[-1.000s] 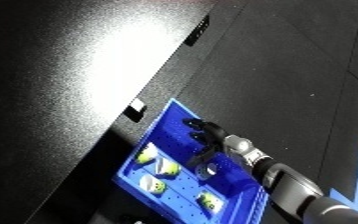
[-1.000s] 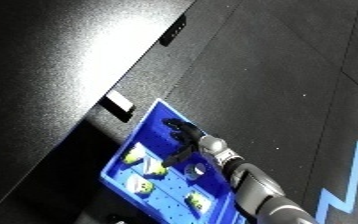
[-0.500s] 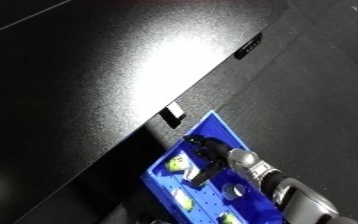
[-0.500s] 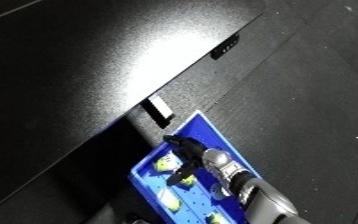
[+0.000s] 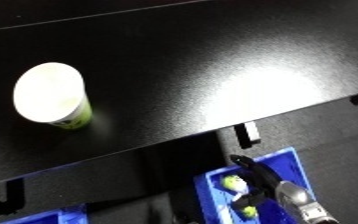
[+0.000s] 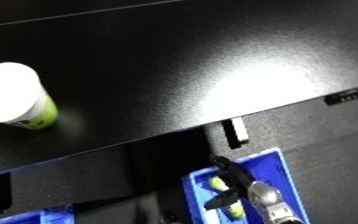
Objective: Pick up the object and place it into the box
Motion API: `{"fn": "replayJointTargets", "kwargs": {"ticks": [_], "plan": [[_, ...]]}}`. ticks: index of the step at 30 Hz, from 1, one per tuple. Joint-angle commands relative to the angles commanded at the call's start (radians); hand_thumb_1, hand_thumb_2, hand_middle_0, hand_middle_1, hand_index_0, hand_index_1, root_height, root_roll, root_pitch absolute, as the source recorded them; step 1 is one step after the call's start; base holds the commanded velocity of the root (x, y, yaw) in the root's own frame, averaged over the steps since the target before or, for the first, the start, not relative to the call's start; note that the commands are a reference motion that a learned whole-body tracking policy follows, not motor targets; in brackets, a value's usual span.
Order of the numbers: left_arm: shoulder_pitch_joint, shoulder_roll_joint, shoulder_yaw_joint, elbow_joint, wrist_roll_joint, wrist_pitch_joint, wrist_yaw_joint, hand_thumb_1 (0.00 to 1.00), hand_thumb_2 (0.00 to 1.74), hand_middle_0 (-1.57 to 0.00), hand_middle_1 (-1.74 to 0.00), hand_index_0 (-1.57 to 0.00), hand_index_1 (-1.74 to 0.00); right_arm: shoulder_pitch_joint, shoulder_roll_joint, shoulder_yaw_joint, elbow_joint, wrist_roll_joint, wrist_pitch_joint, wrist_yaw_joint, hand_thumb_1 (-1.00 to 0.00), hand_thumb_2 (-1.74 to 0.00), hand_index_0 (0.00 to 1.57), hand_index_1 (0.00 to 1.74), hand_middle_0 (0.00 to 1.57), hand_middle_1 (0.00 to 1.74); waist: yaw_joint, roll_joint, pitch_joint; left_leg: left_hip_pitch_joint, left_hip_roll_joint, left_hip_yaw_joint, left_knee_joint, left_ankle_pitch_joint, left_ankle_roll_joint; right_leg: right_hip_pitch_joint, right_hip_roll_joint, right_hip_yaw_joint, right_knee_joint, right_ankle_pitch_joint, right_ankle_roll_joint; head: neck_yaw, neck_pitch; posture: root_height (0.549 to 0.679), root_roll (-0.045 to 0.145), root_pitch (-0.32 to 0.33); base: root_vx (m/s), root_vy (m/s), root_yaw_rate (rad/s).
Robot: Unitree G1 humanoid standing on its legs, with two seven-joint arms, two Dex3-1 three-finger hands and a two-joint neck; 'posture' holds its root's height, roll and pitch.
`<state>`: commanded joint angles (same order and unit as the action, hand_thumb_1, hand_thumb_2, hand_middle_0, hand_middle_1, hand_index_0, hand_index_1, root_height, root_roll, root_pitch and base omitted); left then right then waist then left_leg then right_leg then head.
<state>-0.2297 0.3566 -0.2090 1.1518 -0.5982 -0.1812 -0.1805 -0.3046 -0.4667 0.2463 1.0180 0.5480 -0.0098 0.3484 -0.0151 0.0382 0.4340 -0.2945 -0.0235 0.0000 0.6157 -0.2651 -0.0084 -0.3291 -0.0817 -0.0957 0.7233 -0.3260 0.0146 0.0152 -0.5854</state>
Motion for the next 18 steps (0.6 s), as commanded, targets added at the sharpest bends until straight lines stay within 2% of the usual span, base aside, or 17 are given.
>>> {"fn": "replayJointTargets", "kwargs": {"ticks": [2,5,11,14,18], "plan": [[-0.003,0.005,0.001,-0.003,0.004,0.000,-0.005,0.00,0.00,0.00,0.00,0.00,0.00,-0.001,0.008,0.004,0.006,0.013,0.028,0.025,0.00,0.00,0.00,0.00,0.00,0.00,0.008,0.000,0.004,-0.004,-0.001,-0.004,-0.005,0.008,-0.0013,-0.003,-0.0051,-0.007,0.005,0.000,0.0024,-0.053,0.013,0.643,0.053,-0.051,0.002,-0.041,0.171],[-0.013,0.017,0.002,-0.007,0.006,0.004,-0.015,0.00,0.00,0.00,0.00,0.00,0.00,-0.001,0.023,0.012,0.021,0.027,0.045,0.031,0.00,0.00,0.00,0.00,0.00,0.00,0.019,0.001,0.009,-0.006,-0.001,-0.009,-0.019,0.023,-0.0035,-0.005,-0.0143,-0.019,0.010,0.000,0.0073,-0.109,0.025,0.642,0.052,-0.050,0.001,-0.038,0.191],[-0.037,0.036,-0.006,-0.017,-0.009,0.006,-0.026,0.00,0.00,0.00,0.00,0.00,0.00,-0.004,0.050,0.019,0.063,0.065,0.035,-0.023,0.00,0.00,0.00,0.00,0.00,0.00,0.038,-0.003,0.020,-0.010,0.006,-0.019,-0.038,0.045,-0.0073,-0.008,-0.0293,-0.045,0.017,0.004,0.0170,-0.189,0.004,0.643,0.047,-0.048,0.000,-0.035,0.157],[-0.047,0.042,-0.007,-0.028,-0.021,0.007,-0.025,0.00,0.00,0.00,0.00,0.00,0.00,-0.007,0.061,0.017,0.079,0.077,0.041,-0.049,0.00,0.00,0.00,0.00,0.00,0.00,0.046,-0.007,0.026,-0.012,0.008,-0.024,-0.036,0.046,-0.0063,-0.007,-0.0319,-0.053,0.019,0.005,0.0184,-0.237,-0.059,0.643,0.044,-0.049,0.004,-0.025,0.094],[-0.065,0.048,-0.009,-0.041,-0.028,0.013,-0.023,0.00,0.00,0.00,0.00,0.00,0.00,-0.011,0.070,0.020,0.102,0.091,0.050,-0.072,0.00,0.00,0.00,0.00,0.00,0.00,0.054,-0.015,0.033,-0.018,0.007,-0.034,-0.020,0.041,-0.0040,-0.001,-0.0346,-0.059,0.018,0.006,0.0188,-0.299,-0.208,0.642,0.043,-0.053,-0.002,-0.022,0.077]]}}
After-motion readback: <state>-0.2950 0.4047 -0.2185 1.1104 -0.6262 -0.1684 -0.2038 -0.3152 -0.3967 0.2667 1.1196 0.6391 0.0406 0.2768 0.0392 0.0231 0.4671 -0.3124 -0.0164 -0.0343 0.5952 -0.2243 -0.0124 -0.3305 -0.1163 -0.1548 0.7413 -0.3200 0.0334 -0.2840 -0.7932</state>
